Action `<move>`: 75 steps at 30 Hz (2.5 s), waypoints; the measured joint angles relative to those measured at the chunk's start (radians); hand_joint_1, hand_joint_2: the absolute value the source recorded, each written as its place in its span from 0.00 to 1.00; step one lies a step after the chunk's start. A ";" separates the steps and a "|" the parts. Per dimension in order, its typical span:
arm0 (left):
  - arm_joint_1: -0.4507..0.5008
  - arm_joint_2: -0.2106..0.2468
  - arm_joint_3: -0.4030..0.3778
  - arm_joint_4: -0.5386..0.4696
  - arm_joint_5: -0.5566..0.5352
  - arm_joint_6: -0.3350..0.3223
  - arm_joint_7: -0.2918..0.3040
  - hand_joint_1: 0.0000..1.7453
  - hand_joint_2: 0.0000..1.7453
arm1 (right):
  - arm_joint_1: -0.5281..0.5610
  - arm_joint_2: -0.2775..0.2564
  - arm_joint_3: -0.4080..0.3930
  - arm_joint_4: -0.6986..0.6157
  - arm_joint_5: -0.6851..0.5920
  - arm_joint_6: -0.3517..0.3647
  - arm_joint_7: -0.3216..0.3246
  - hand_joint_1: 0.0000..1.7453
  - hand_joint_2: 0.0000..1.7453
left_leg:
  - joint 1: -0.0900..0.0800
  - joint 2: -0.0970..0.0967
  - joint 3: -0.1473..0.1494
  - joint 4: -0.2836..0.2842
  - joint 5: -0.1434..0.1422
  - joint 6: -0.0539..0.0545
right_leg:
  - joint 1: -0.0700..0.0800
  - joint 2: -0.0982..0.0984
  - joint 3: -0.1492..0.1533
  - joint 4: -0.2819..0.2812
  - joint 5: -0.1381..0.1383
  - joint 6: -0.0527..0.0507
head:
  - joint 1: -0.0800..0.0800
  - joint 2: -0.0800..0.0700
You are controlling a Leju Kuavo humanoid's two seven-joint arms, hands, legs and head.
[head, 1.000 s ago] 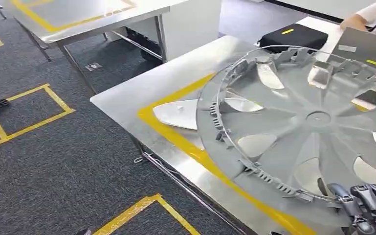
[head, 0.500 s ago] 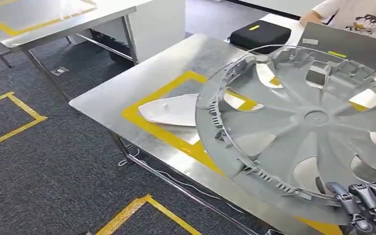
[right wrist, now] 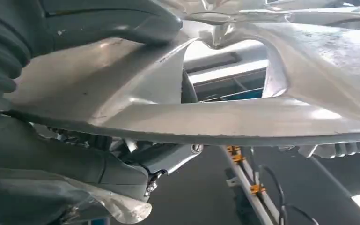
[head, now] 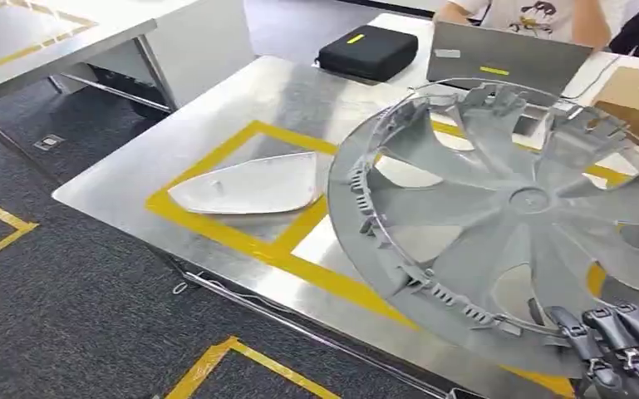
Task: Take the parts from the cabinet and place them on the table.
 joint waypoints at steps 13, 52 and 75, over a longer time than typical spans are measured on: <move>-0.001 0.002 0.000 0.000 0.008 -0.016 -0.019 0.00 0.00 | 0.007 0.000 0.000 0.003 0.000 0.000 -0.006 1.00 1.00 | 0.005 -0.019 0.119 -0.292 0.154 0.048 | -0.002 0.009 -0.080 0.112 -0.062 0.041 | 0.013 0.000; -0.005 0.006 -0.014 0.000 -0.010 -0.020 -0.028 0.00 0.00 | -0.004 -0.011 0.000 0.029 0.000 0.000 -0.004 1.00 1.00 | -0.002 0.048 0.124 -0.297 0.152 0.036 | -0.005 -0.034 -0.004 0.001 -0.009 0.057 | 0.024 0.000; -0.008 0.017 -0.030 0.000 -0.006 -0.027 -0.046 0.00 0.00 | -0.028 -0.034 -0.020 0.120 0.000 0.000 -0.008 1.00 1.00 | -0.002 0.049 0.122 -0.300 0.162 0.018 | 0.002 -0.032 -0.002 -0.003 -0.001 0.030 | 0.023 0.000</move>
